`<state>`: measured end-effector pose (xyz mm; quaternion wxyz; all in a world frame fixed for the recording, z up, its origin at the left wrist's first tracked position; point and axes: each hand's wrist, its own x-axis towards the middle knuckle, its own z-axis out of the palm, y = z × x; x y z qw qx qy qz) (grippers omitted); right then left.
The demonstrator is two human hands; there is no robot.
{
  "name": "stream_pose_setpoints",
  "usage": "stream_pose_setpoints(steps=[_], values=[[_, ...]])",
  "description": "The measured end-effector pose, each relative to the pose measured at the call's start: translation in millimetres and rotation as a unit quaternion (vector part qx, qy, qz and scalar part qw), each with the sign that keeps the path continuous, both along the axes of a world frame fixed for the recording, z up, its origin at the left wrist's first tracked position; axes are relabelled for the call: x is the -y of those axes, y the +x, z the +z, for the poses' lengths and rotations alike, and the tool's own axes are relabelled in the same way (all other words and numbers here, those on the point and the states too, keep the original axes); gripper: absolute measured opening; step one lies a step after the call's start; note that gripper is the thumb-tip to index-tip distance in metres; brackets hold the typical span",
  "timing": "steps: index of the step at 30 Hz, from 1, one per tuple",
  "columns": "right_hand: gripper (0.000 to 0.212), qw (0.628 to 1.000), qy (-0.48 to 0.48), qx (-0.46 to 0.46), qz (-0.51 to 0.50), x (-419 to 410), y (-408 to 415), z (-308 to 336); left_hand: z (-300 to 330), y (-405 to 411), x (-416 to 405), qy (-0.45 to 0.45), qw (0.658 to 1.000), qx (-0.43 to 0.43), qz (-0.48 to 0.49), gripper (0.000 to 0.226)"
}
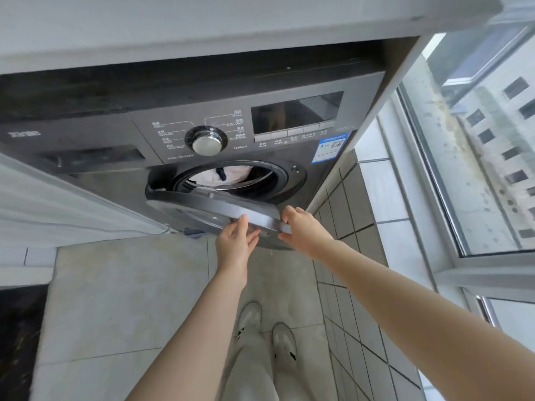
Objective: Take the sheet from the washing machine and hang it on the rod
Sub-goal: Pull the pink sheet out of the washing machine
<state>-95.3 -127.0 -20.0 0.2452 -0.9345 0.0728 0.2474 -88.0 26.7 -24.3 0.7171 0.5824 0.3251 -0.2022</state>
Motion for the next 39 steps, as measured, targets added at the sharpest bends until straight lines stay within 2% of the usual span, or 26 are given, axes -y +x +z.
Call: stream_pose_setpoints(steps=[5, 8, 11, 17, 24, 29, 34, 37, 39], values=[[0.062, 0.998, 0.040, -0.040, 0.000, -24.2, -43.9, -4.1, 6.2, -39.7, -29.9, 0.030, 1.000, 0.001, 0.001, 0.024], [0.069, 0.995, 0.069, -0.067, 0.000, -45.3, -65.7, -4.2, 10.7, -56.8, -48.0, 0.048, 0.999, -0.003, -0.004, 0.018], [0.070, 0.994, 0.083, -0.069, -0.023, -69.6, -81.5, 0.7, 14.2, -69.5, -68.4, 0.068, 0.998, -0.004, -0.016, 0.025], [0.074, 0.988, 0.120, -0.090, -0.031, -129.0, -102.9, 14.4, 19.0, -86.3, -110.1, 0.111, 0.991, 0.001, -0.070, 0.017], [0.057, 0.979, 0.117, -0.118, -0.118, -197.7, -127.0, 18.8, 11.6, -90.3, -171.8, 0.166, 0.965, 0.025, -0.199, 0.013], [0.063, 0.965, 0.132, -0.153, -0.169, -248.2, -134.5, 20.1, 15.6, -91.7, -218.0, 0.179, 0.953, 0.022, -0.241, 0.010], [0.067, 0.941, 0.156, -0.196, -0.226, -297.6, -134.2, 14.1, 12.4, -90.6, -267.7, 0.192, 0.942, 0.021, -0.273, 0.022], [0.080, 0.925, 0.166, -0.220, -0.262, -328.3, -133.0, 5.5, 13.3, -91.6, -292.5, 0.219, 0.938, 0.023, -0.269, 0.030], [0.078, 0.915, 0.183, -0.227, -0.280, -348.8, -131.3, 1.6, 14.3, -91.3, -307.0, 0.241, 0.935, 0.023, -0.258, 0.033]])
